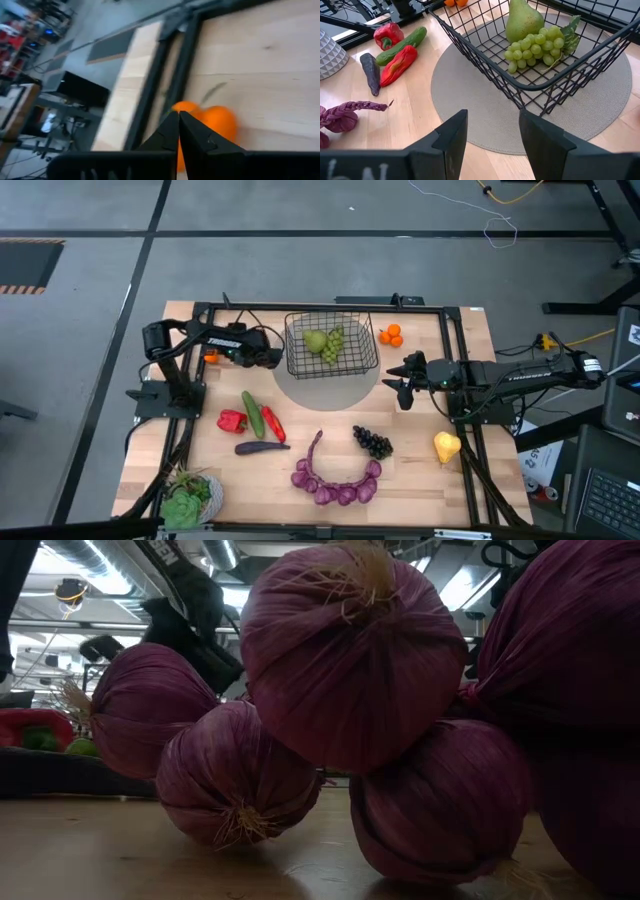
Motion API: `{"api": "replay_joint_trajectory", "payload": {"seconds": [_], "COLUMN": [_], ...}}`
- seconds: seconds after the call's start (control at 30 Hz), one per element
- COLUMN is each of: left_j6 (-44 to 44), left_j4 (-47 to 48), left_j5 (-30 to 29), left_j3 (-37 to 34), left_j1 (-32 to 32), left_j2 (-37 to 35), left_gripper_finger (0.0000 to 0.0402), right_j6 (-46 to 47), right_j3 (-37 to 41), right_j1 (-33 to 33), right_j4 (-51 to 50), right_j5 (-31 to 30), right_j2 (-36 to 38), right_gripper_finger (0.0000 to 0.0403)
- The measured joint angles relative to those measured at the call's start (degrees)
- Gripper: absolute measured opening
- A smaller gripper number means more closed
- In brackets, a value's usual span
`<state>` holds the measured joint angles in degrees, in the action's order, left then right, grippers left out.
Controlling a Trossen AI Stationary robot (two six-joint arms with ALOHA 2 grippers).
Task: Build produce basket
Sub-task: Put the left tangerine into the black wire basket
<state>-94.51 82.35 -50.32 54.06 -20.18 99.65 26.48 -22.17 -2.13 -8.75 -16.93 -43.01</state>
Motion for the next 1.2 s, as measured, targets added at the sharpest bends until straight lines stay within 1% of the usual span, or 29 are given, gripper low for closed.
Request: {"api": "replay_joint_trajectory", "payload": {"seconds": [0.1,0.17,0.27,0.37,0.47,0.6,0.73,0.9,1.03,1.1,1.2], "left_j6": [-10.09,-12.49,-12.05,-12.32,-12.59,-11.57,-11.4,-11.12,-5.27,0.73,12.44], "left_j4": [7.87,7.34,5.43,2.57,0.93,-5.95,-10.57,-11.95,-17.86,-24.15,-34.39], "left_j5": [1.43,3.18,3.02,2.82,4.46,6.28,5.49,3.12,0.29,-0.63,-0.42], "left_j3": [0.0,-0.27,-1.37,-3.48,-6.41,-10.22,-12.66,-13.4,-13.4,-13.4,-13.37], "left_j1": [2.16,2.6,2.24,0.58,-2.24,-4.54,-6.23,-8.45,-10.49,-11.51,-12.29], "left_j2": [-0.29,-0.29,-0.29,0.54,0.42,0.47,0.47,0.47,0.47,0.43,0.36], "left_gripper_finger": [0.0009,0.0005,0.0001,0.0004,0.0005,0.0006,0.0002,0.0006,0.0006,0.0002,0.0002], "right_j6": [0.0,0.0,0.0,0.0,-0.48,-1.55,-1.57,-1.91,-2.75,-2.75,-2.75], "right_j3": [0.0,0.0,0.0,0.0,0.0,0.0,0.0,0.0,0.0,0.0,0.0], "right_j1": [0.0,0.01,0.02,0.0,0.0,0.0,0.0,0.0,0.0,0.0,0.0], "right_j4": [0.0,0.0,0.0,-0.04,-0.07,-0.07,-0.07,-0.09,-0.09,-0.09,-0.09], "right_j5": [0.0,0.0,-0.09,-0.07,-0.09,-0.09,-0.09,-0.09,-0.03,-0.02,-0.02], "right_j2": [-0.02,-0.01,-0.02,-0.02,0.0,-0.02,-0.02,-0.01,-0.02,0.0,0.0], "right_gripper_finger": [0.0181,0.0181,0.0181,0.0181,0.0181,0.0181,0.0181,0.0181,0.0181,0.0181,0.0181]}}
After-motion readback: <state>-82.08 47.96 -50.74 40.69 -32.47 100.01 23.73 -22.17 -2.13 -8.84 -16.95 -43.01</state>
